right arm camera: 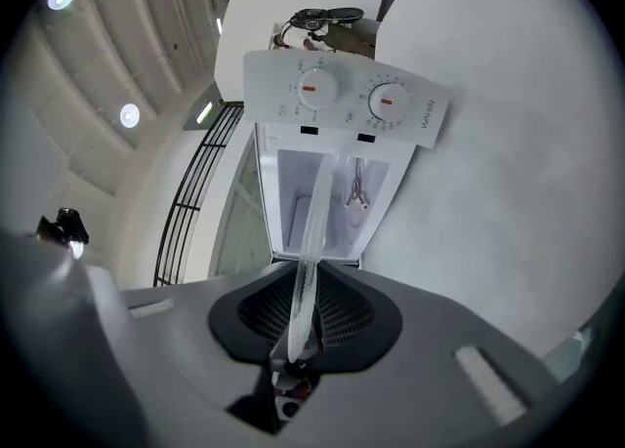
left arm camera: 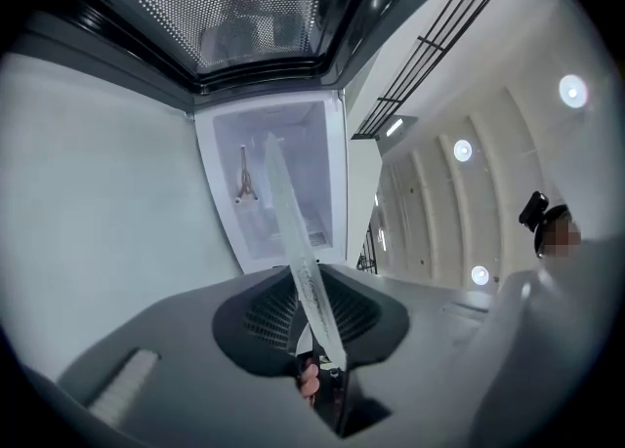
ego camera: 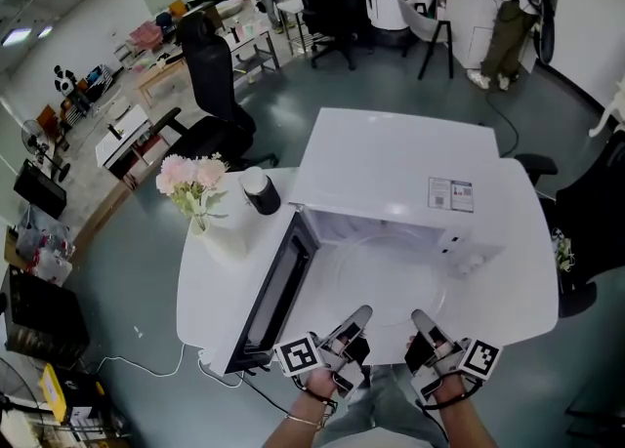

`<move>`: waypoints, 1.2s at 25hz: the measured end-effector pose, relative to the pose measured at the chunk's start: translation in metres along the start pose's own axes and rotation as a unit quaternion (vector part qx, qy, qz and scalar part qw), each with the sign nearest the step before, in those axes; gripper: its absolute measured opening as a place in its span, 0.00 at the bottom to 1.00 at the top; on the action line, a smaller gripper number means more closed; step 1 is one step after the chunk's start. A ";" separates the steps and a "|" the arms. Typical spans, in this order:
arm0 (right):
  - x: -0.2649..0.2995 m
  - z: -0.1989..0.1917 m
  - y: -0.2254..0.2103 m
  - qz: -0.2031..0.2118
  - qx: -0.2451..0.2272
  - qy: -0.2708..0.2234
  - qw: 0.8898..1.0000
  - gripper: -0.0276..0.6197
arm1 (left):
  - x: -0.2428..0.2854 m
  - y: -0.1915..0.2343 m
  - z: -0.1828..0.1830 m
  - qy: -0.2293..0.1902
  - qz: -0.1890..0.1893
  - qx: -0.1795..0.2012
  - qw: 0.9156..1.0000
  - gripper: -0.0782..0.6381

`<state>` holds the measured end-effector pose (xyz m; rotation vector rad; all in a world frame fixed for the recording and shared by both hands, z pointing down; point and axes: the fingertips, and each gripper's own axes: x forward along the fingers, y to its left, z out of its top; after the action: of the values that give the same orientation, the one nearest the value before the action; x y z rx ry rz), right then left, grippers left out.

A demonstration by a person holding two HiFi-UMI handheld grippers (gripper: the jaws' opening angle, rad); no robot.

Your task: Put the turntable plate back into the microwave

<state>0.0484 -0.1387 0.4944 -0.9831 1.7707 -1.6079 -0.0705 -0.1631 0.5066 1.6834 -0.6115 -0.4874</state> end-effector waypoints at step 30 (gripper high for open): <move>0.028 0.013 -0.014 0.087 0.044 -0.033 0.995 0.13 | 0.017 0.010 0.018 0.001 0.032 0.142 0.989 0.27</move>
<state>0.0446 -0.1695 0.5088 -0.8089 1.6771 -1.5129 -0.0700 -0.1886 0.5132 1.9267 -0.7583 -0.3640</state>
